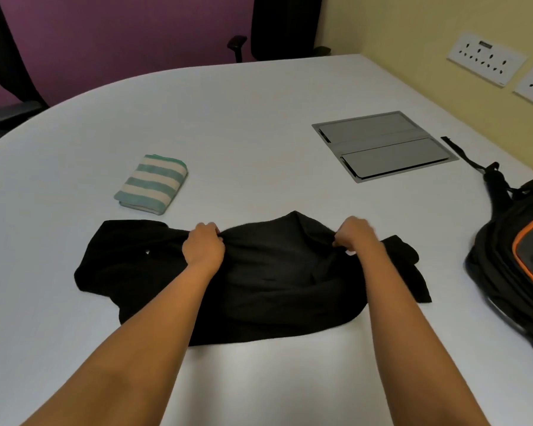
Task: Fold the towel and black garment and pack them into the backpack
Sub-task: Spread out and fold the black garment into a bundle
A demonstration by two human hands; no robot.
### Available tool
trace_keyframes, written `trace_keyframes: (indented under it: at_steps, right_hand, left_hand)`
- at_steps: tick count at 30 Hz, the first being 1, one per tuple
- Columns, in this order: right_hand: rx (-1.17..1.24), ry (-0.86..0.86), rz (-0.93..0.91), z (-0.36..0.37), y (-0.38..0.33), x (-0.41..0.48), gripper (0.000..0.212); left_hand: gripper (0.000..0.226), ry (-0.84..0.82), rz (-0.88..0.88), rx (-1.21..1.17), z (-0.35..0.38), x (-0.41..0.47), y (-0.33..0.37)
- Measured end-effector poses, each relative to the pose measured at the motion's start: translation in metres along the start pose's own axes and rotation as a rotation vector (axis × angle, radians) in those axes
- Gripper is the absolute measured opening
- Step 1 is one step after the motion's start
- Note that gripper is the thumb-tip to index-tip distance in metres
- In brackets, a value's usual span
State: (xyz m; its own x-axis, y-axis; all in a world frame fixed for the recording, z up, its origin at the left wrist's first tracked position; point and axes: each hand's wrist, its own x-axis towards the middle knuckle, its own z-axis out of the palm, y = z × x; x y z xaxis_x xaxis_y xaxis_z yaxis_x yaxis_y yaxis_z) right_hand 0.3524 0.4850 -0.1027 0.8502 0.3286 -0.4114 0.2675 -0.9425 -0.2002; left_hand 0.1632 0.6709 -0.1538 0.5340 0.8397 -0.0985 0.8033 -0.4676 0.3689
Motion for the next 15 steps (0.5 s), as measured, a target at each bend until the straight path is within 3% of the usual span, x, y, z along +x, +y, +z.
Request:
trace_keyframes:
  at_steps: [5, 8, 9, 12, 15]
  right_hand:
    - [0.199, 0.447, 0.149, -0.074, 0.005, -0.007, 0.026]
    - [0.278, 0.631, -0.016, -0.091, -0.018, 0.004, 0.029]
    - [0.352, 0.624, -0.145, -0.089, -0.026, 0.011, 0.033]
    - [0.39, 0.315, -0.486, -0.067, -0.034, 0.032, 0.055]
    - [0.264, 0.274, -0.514, -0.033, -0.017, 0.042, 0.054]
  left_hand:
    - [0.02, 0.246, -0.074, -0.227, -0.033, 0.015, 0.016]
    - [0.02, 0.265, -0.044, -0.314, -0.038, 0.026, 0.025]
    - [0.022, 0.241, -0.013, -0.337, -0.036, 0.029, 0.027]
    - [0.03, 0.139, 0.103, -0.332, -0.025, 0.027, 0.025]
    - [0.03, 0.105, 0.206, -0.276, -0.007, 0.007, 0.019]
